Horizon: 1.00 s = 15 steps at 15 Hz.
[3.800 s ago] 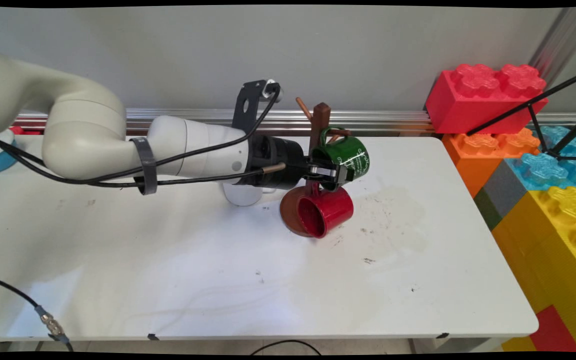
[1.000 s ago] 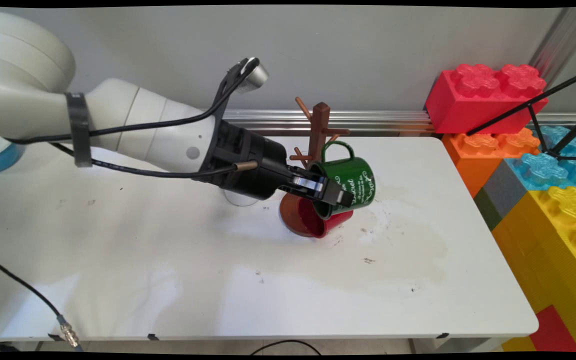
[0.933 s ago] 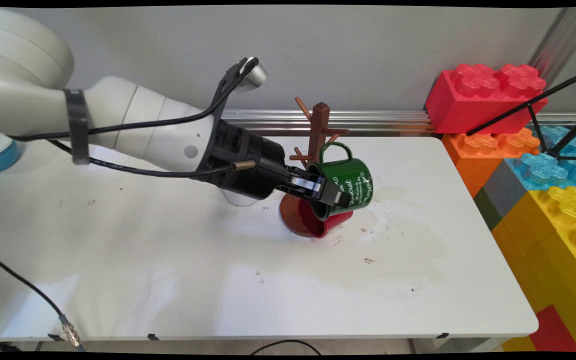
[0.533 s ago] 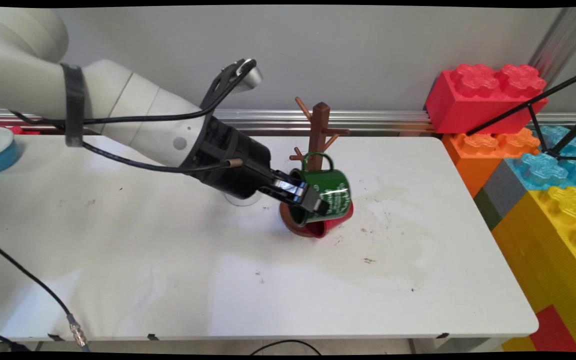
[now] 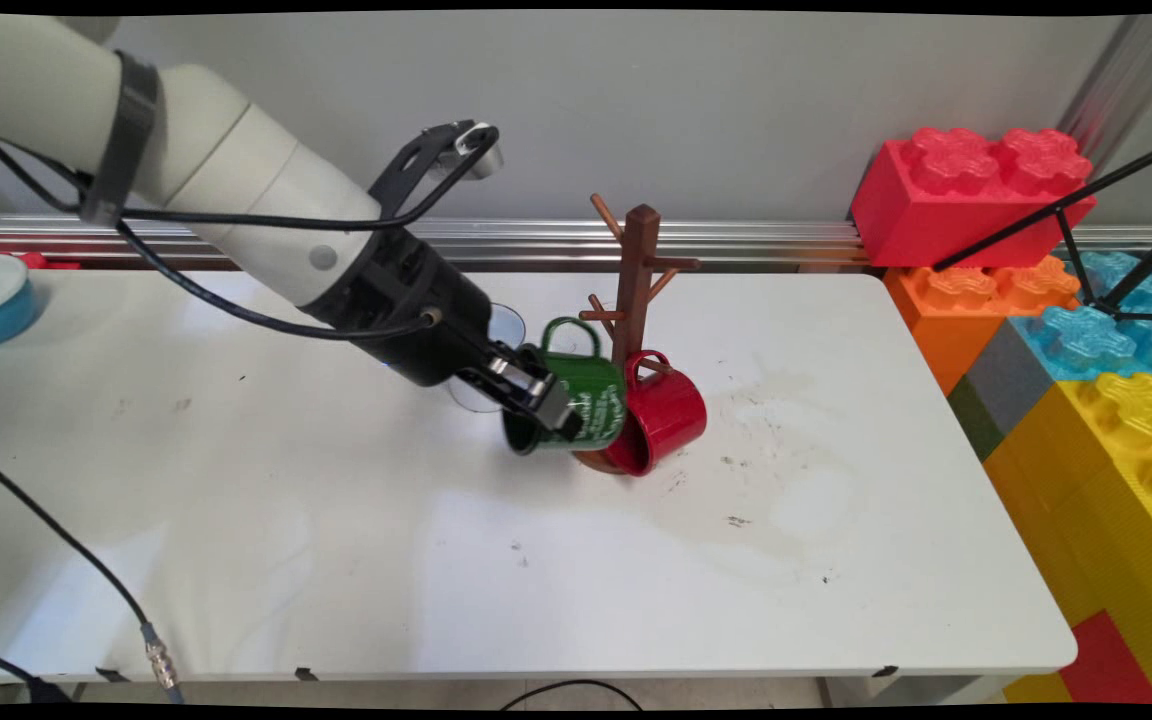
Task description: Place the picked object on the table
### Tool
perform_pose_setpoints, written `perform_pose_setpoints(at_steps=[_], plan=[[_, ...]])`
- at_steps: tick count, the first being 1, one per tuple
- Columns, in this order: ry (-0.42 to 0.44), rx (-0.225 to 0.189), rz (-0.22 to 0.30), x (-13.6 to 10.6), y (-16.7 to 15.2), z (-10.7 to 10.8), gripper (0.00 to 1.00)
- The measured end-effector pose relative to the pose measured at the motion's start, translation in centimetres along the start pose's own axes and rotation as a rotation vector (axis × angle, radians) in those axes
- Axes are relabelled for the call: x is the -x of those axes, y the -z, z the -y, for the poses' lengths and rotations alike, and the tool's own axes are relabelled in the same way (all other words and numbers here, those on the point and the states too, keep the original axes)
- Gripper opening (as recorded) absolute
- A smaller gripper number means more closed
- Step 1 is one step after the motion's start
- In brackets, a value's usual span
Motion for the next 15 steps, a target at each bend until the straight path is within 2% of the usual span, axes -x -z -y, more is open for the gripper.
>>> perform_pose_setpoints(at_steps=[8,12,15], plan=[[-0.014,-0.229,0.180,-0.5,1.1,2.0,0.00],[-0.037,-0.347,0.253,-0.4,0.0,3.1,0.00],[-0.051,-0.407,0.299,-0.1,-1.2,3.4,0.00]])
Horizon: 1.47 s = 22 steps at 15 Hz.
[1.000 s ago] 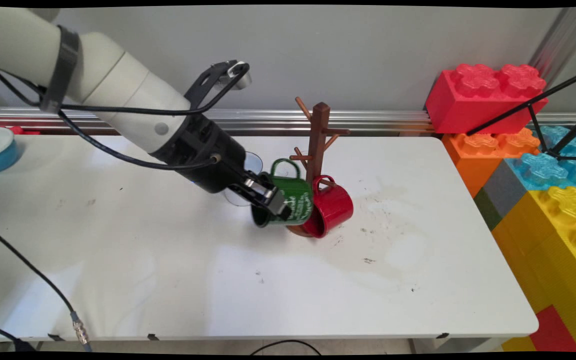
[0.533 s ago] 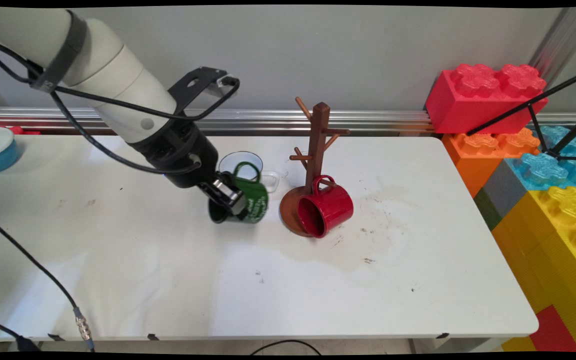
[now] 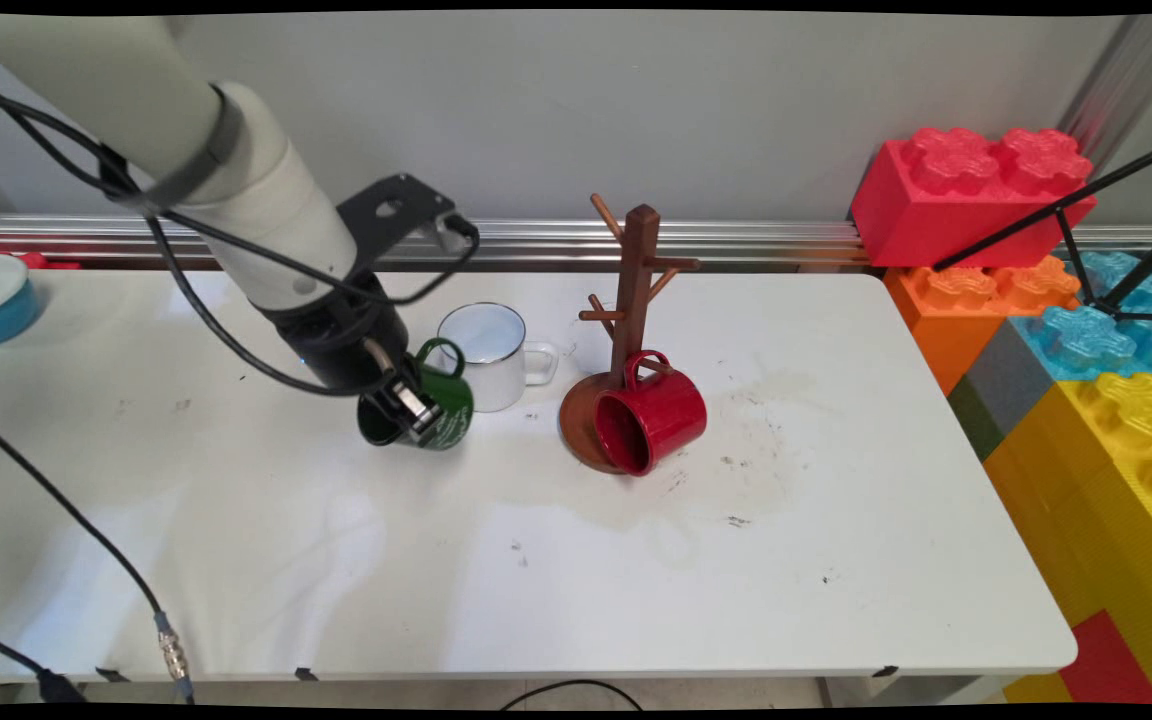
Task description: Place the picked object on the table
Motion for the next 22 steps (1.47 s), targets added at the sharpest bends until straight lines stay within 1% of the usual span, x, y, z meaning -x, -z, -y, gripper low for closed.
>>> perform_pose_setpoints(at_steps=[2,4,7,10,12,16,22], plan=[[-0.005,-0.043,0.036,0.0,-1.0,-0.2,0.00],[-0.017,-0.074,0.063,-0.2,-2.2,-0.5,0.00],[-0.041,-0.116,0.107,-0.8,-4.0,-0.9,0.00],[-0.049,-0.144,0.152,-1.1,-5.3,-1.1,0.00],[-0.058,-0.151,0.186,-1.5,-6.3,-1.4,0.00],[-0.068,-0.161,0.235,-2.0,-7.5,-1.8,0.00],[-0.082,-0.163,0.292,-2.7,-8.8,-2.3,0.00]])
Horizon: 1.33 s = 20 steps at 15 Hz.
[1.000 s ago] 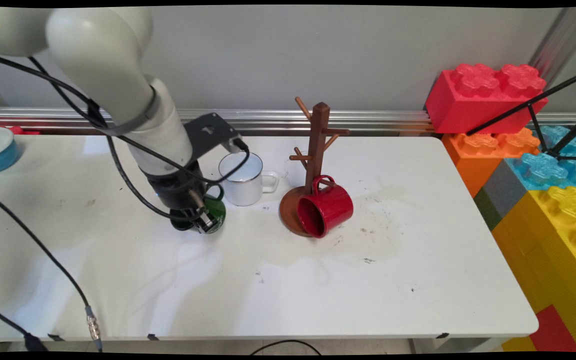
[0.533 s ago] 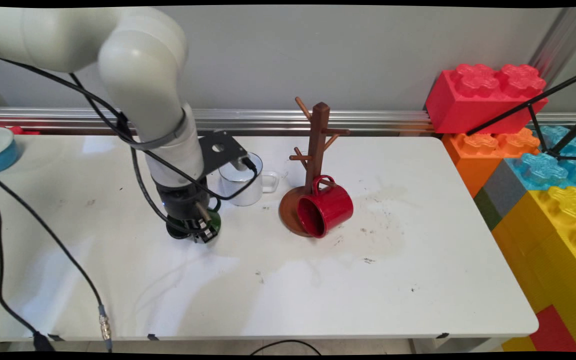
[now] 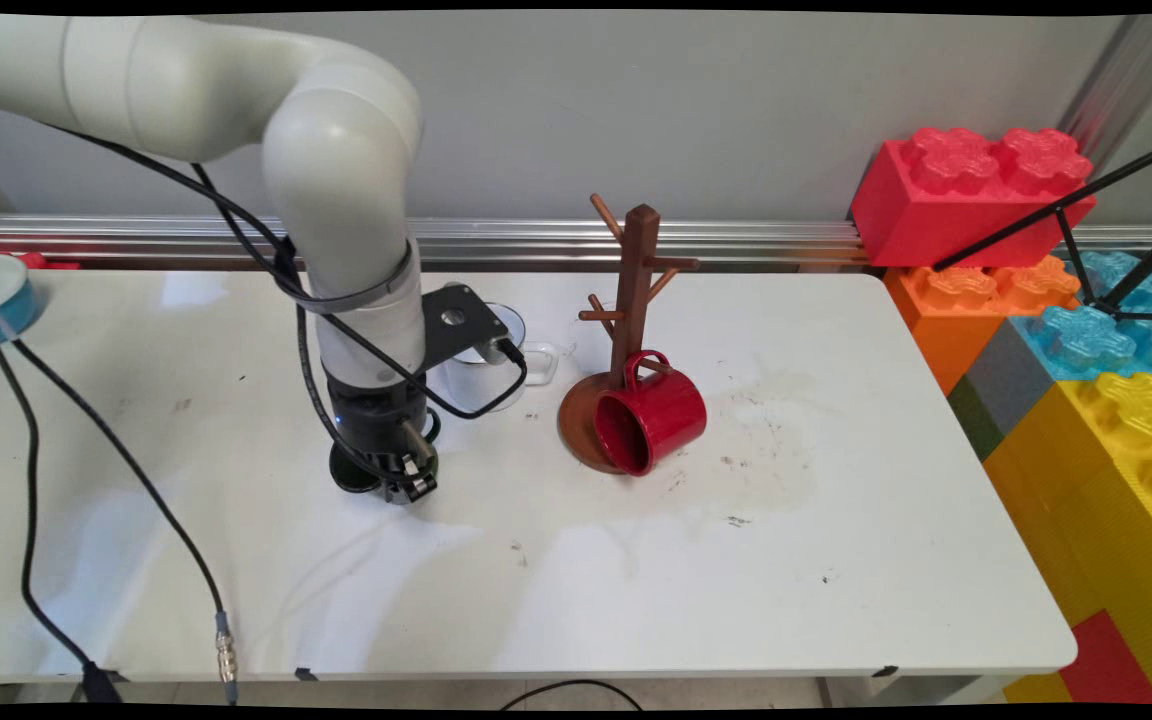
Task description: Place the picked object on the table
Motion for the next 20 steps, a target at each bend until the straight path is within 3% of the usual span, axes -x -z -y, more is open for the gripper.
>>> perform_pose_setpoints(at_steps=[14,15,20], plan=[[-0.031,0.000,0.063,-1.5,-1.3,-0.2,0.00],[-0.033,0.001,0.064,-1.6,-1.4,-0.2,1.00],[-0.039,0.002,0.061,-2.2,-1.9,0.0,1.00]])
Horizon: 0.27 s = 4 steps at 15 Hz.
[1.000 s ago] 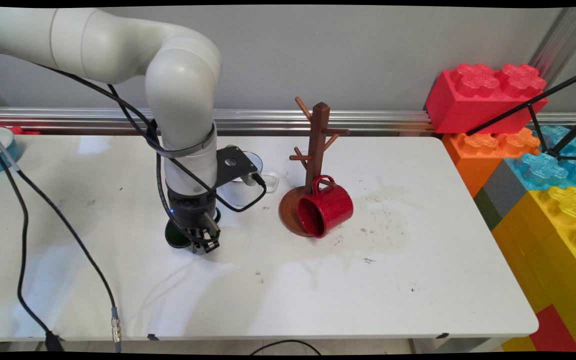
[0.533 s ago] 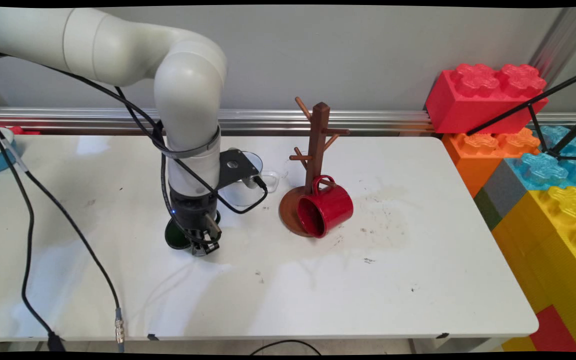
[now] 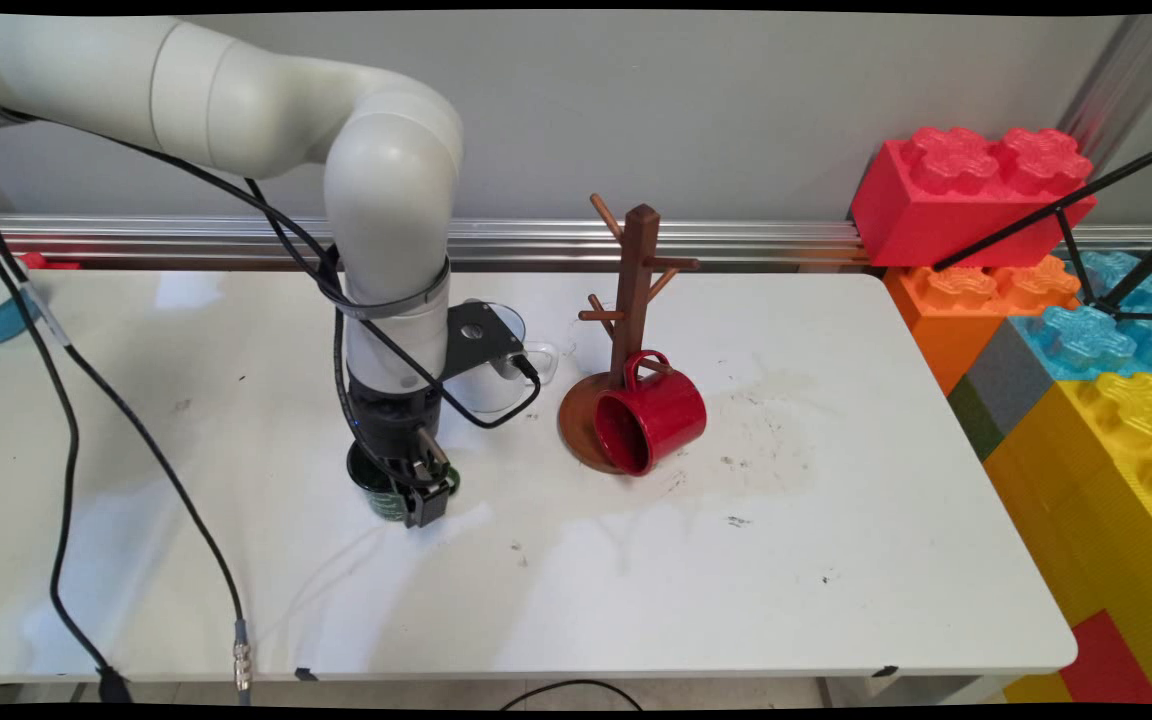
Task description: Place the picked object on the table
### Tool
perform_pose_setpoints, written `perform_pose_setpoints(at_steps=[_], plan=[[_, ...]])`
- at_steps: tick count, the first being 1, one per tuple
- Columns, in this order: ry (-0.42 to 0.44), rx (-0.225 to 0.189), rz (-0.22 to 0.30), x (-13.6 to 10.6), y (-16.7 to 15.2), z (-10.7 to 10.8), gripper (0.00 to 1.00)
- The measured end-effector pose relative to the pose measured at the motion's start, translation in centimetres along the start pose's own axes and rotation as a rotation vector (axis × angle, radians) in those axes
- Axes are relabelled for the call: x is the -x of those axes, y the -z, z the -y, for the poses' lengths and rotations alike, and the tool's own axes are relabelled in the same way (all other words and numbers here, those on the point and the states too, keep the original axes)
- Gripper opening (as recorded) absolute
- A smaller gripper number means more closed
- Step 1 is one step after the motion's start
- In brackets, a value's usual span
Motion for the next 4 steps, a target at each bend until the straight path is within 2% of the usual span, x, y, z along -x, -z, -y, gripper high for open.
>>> perform_pose_setpoints(at_steps=[4], plan=[[0.000,0.005,-0.014,-0.34,-0.14,0.17,1.00]])
